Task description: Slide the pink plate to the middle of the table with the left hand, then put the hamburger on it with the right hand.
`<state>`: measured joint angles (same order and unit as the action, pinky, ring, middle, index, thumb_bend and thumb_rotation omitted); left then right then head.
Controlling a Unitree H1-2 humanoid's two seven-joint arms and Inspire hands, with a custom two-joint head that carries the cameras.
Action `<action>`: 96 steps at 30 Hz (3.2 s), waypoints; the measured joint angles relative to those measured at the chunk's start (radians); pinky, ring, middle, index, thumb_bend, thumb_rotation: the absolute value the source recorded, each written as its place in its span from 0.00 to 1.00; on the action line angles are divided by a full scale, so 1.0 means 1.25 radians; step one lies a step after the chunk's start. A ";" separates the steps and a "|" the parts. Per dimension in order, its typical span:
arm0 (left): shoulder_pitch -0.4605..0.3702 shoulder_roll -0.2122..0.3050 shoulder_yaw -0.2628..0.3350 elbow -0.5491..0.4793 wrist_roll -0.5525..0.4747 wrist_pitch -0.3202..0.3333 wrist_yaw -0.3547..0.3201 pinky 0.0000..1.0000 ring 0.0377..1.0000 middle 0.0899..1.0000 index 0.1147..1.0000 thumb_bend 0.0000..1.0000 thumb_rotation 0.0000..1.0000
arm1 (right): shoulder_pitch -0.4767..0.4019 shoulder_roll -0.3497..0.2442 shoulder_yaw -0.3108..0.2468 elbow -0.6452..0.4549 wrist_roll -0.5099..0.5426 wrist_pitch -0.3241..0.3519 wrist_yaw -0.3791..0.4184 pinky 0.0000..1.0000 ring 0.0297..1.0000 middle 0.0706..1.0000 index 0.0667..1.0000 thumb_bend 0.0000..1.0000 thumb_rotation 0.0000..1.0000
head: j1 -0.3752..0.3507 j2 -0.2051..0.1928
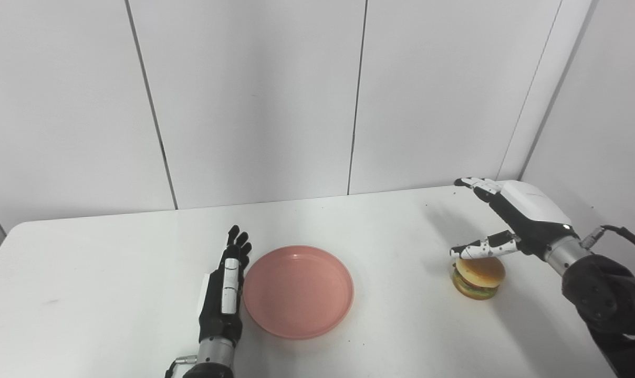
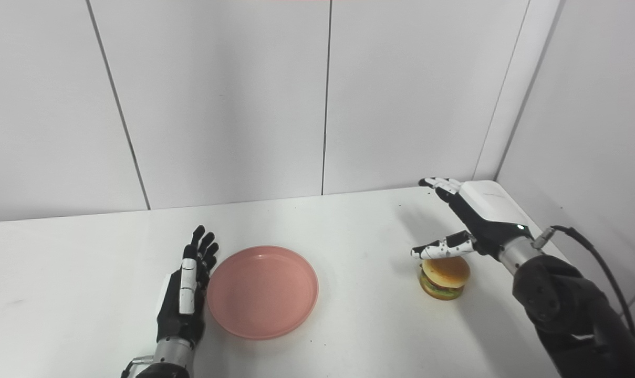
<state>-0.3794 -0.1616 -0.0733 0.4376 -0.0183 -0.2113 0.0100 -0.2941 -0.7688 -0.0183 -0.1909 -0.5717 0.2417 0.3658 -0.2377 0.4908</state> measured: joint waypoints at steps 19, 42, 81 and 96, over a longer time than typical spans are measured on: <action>0.003 0.005 0.006 -0.007 -0.015 0.001 -0.011 1.00 0.98 0.99 0.98 0.73 1.00 | -0.009 0.002 0.084 0.227 -0.021 -0.005 0.005 0.96 0.95 0.93 0.93 0.97 0.48 | 0.005 0.009; 0.010 0.001 0.007 -0.018 -0.014 0.000 -0.010 1.00 0.97 0.98 0.98 0.72 1.00 | -0.024 0.141 0.001 0.257 0.043 -0.120 -0.297 0.33 0.39 0.41 0.47 0.53 0.00 | 0.037 0.020; 0.018 -0.032 -0.013 -0.020 0.071 -0.011 0.077 1.00 0.99 1.00 1.00 0.67 1.00 | -0.140 0.362 0.241 0.115 0.077 -0.207 -0.112 0.29 0.36 0.44 0.50 0.51 0.00 | 0.280 0.034; 0.019 -0.033 -0.022 -0.021 0.069 -0.007 0.077 1.00 1.00 1.00 1.00 0.67 1.00 | -0.162 0.372 0.297 0.292 0.001 -0.294 -0.121 0.30 0.35 0.44 0.50 0.51 0.00 | 0.292 0.032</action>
<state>-0.3555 -0.2029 -0.1009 0.4113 0.0680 -0.2195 0.1068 -0.4968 -0.3038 0.3530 0.1738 -0.5704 -0.1255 0.2142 0.1273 0.5308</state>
